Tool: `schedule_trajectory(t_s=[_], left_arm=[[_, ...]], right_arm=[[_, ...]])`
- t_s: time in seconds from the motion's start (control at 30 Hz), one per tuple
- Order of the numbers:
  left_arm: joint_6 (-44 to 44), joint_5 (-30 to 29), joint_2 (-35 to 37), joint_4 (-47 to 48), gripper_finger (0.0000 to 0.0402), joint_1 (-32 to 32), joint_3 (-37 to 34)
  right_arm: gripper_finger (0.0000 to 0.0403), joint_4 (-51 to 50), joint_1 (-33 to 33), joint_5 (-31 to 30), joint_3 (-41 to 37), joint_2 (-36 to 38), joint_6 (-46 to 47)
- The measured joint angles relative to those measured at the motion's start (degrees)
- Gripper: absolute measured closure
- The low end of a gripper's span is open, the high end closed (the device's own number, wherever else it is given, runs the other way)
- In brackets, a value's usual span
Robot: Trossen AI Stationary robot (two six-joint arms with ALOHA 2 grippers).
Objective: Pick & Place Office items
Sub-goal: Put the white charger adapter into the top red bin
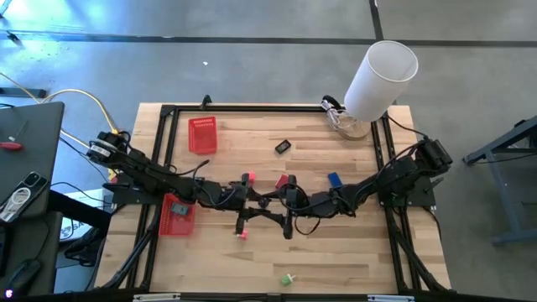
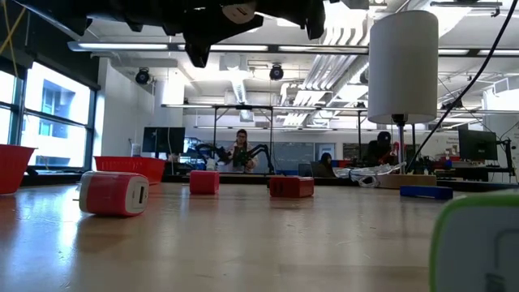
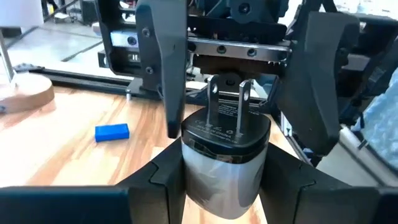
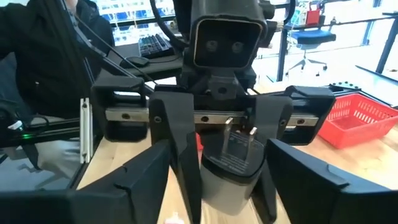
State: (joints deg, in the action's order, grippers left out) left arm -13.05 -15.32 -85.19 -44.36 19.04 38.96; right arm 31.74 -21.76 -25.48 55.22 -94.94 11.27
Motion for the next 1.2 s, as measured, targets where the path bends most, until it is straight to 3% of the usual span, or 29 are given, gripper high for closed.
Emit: schedule_trajectory(t_s=[0.3,0.53,0.7,0.93,1.2], left_arm=[[-1.6,-4.2,5.9,11.3,0.0261,-0.5,0.2],[-3.7,-6.5,14.5,28.4,0.0261,-1.5,1.8],[-4.8,-13.5,18.7,37.5,0.0261,-2.3,1.9],[3.0,-30.6,28.9,45.0,0.0261,-3.0,1.9],[-3.6,-30.5,37.8,60.4,0.0261,-11.0,1.8]], right_arm=[[0.0135,-5.1,-0.7,-6.9,0.0,3.3,-4.9],[0.0152,-10.6,-2.1,-13.1,0.0,5.7,-5.2],[0.0159,-13.3,-2.3,-16.1,0.0,5.7,-4.7],[0.0165,-19.3,-2.1,-16.2,0.0,5.7,0.8],[0.0167,-21.5,-2.1,-14.6,0.0,5.7,1.2]])
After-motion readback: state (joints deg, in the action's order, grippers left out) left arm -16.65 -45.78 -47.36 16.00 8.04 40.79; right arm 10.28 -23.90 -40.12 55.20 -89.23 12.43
